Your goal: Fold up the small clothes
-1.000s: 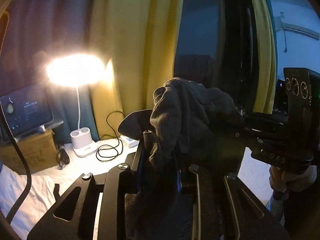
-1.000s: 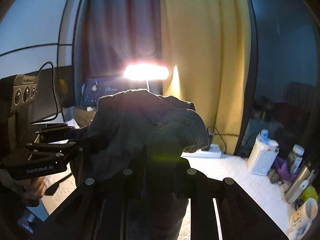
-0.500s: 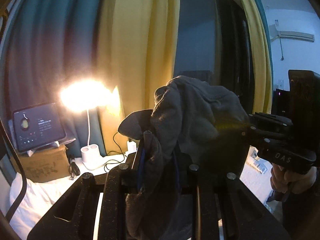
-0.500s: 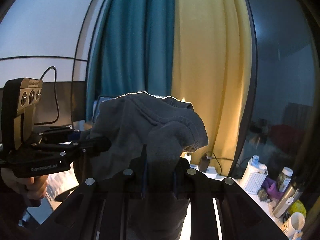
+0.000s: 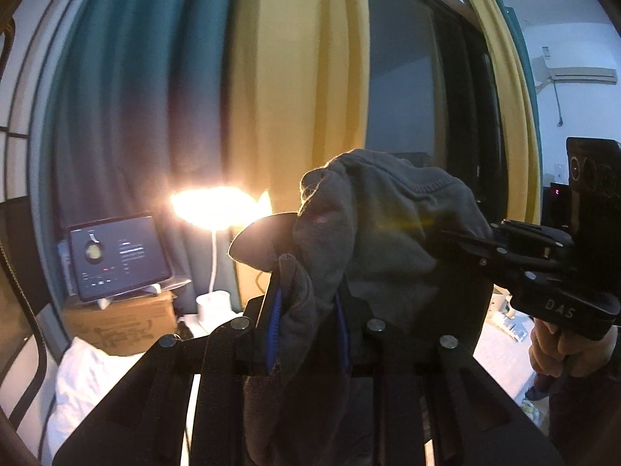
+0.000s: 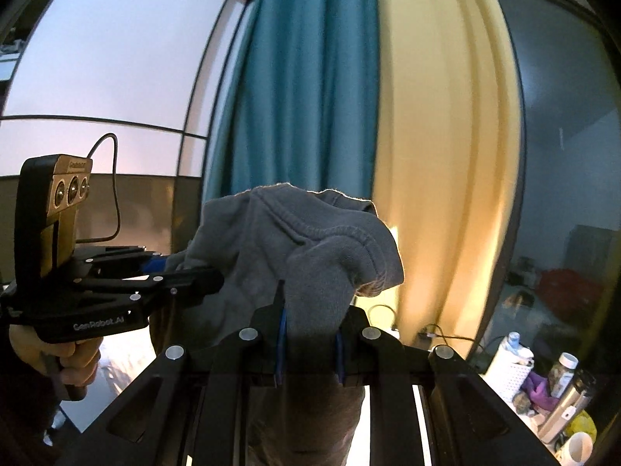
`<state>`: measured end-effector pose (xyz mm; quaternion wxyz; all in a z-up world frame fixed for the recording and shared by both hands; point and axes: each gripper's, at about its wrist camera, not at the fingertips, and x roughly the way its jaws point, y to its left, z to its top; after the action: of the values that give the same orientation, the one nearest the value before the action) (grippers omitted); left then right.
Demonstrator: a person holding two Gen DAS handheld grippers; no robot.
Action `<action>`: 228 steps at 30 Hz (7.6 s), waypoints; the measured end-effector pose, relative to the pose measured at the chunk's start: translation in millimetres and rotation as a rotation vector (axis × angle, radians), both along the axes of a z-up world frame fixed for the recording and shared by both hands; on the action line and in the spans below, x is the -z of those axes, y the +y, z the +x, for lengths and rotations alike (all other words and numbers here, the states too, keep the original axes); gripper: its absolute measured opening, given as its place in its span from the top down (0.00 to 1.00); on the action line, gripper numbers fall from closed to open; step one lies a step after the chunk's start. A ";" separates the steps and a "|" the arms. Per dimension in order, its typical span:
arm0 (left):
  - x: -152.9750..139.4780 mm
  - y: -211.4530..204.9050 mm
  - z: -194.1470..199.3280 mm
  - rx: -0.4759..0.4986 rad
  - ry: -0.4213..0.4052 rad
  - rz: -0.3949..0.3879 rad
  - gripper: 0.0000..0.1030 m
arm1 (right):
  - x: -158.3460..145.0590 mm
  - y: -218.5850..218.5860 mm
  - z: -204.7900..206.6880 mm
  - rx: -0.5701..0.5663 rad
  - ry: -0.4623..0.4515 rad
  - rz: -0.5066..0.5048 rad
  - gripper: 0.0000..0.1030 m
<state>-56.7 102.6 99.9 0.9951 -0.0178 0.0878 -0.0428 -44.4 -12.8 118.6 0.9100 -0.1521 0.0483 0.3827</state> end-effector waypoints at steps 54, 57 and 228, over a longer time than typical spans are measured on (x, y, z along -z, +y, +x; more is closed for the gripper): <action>119.2 93.4 126.8 -0.070 0.387 -0.067 0.78 | 146.1 112.2 170.9 0.010 0.421 -0.099 0.82; 128.7 97.5 140.2 -0.074 0.419 -0.070 0.78 | 159.2 116.4 187.7 0.012 0.452 -0.110 0.82; 62.5 -49.4 5.4 -0.198 0.183 -0.025 0.06 | 84.3 -119.1 12.4 0.499 0.255 -0.027 0.19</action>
<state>-51.3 53.2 37.4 0.9820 -0.0424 0.1755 0.0562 -32.0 -131.8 34.3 0.9606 -0.0981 0.2036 0.1620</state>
